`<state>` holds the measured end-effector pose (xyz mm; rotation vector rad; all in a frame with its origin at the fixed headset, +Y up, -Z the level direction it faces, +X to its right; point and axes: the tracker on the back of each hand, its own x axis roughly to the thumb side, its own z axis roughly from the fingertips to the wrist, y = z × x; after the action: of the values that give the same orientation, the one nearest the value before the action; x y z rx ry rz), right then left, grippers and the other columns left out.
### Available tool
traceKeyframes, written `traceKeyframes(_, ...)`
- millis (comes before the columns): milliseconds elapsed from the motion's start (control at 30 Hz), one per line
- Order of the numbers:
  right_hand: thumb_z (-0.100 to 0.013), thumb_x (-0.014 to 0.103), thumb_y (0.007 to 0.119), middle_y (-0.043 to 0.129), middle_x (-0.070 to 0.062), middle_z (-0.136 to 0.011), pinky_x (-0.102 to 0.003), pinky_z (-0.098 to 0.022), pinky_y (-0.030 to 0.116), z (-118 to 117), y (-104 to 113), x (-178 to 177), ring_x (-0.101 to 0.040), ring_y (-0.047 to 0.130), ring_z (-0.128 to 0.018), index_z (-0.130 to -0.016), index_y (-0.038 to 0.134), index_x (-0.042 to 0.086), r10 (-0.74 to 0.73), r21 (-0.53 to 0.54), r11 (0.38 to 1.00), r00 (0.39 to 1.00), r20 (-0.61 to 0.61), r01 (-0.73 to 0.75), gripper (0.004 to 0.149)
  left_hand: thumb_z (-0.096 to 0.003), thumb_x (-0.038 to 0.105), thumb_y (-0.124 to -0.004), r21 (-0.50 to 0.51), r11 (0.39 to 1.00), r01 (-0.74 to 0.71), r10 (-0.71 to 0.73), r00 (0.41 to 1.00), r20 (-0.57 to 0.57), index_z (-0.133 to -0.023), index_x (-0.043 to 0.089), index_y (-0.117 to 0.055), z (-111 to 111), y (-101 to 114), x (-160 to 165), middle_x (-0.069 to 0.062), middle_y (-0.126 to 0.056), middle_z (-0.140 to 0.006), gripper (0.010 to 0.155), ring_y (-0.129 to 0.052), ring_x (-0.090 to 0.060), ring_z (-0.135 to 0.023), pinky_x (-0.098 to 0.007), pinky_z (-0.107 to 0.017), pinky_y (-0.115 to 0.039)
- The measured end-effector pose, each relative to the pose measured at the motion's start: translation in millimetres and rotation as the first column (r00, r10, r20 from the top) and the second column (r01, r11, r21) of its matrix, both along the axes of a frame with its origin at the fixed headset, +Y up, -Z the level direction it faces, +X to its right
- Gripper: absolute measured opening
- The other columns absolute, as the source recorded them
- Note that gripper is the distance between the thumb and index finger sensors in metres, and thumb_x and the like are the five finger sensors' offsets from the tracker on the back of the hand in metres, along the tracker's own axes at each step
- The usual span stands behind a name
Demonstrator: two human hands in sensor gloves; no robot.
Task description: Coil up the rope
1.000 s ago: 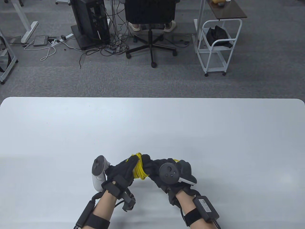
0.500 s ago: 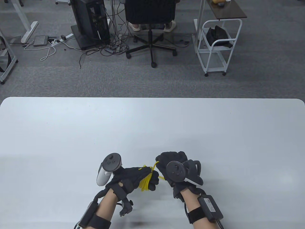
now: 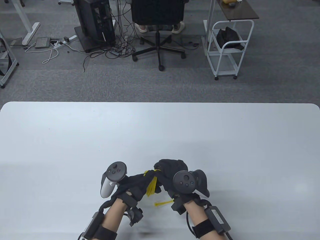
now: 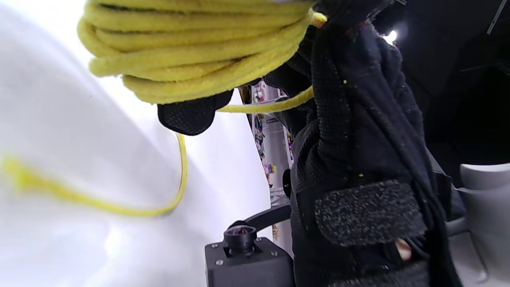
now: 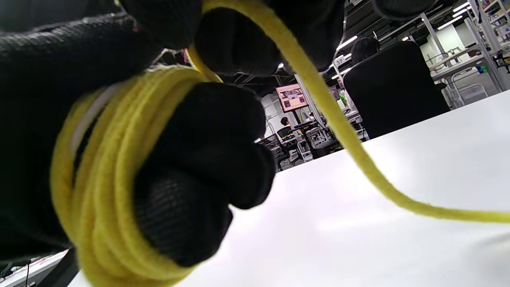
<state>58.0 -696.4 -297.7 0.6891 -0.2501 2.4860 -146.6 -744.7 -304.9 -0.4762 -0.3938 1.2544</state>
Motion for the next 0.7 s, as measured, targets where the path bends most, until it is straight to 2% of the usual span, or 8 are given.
traceKeyframes(233, -0.058, 0.038, 0.071, 0.075, -0.017, -0.099, -0.073, -0.065, 0.051, 6, 2, -6, -0.045, 0.077, -0.086, -0.093, 0.073, 0.014, -0.006, 0.027, 1.000, 0.999, -0.048, 0.007, 0.042, -0.0619, 0.052, -0.052, -0.015, 0.998, -0.069, 0.067, 0.992, -0.111, -0.104, 0.005, -0.075, -1, 0, -6, -0.027, -0.088, -0.096, 0.067, -0.101, -0.033, -0.074, -0.040, -0.059, -0.078)
traceKeyframes(533, -0.059, 0.036, 0.071, 0.070, -0.019, -0.103, -0.074, -0.065, 0.051, 5, -1, -8, -0.046, 0.074, -0.088, -0.097, 0.071, 0.012, -0.018, -0.014, 1.000, 0.996, -0.093, 0.016, 0.045, -0.0603, 0.055, -0.058, -0.068, 0.988, -0.139, 0.131, 0.986, -0.107, -0.106, 0.004, -0.071, -3, -4, -11, -0.027, -0.086, -0.097, 0.070, -0.101, -0.033, -0.076, -0.040, -0.060, -0.078)
traceKeyframes(700, -0.058, 0.039, 0.074, 0.072, -0.017, -0.100, -0.074, -0.065, 0.051, 9, -1, -12, -0.045, 0.076, -0.086, -0.095, 0.071, 0.013, 0.030, 0.024, 0.999, 0.995, -0.095, -0.028, 0.045, -0.0596, 0.054, -0.062, -0.032, 0.986, -0.161, 0.154, 0.975, -0.159, -0.108, 0.004, -0.068, -2, -1, -13, -0.026, -0.084, -0.099, 0.069, -0.100, -0.031, -0.078, -0.038, -0.061, -0.078)
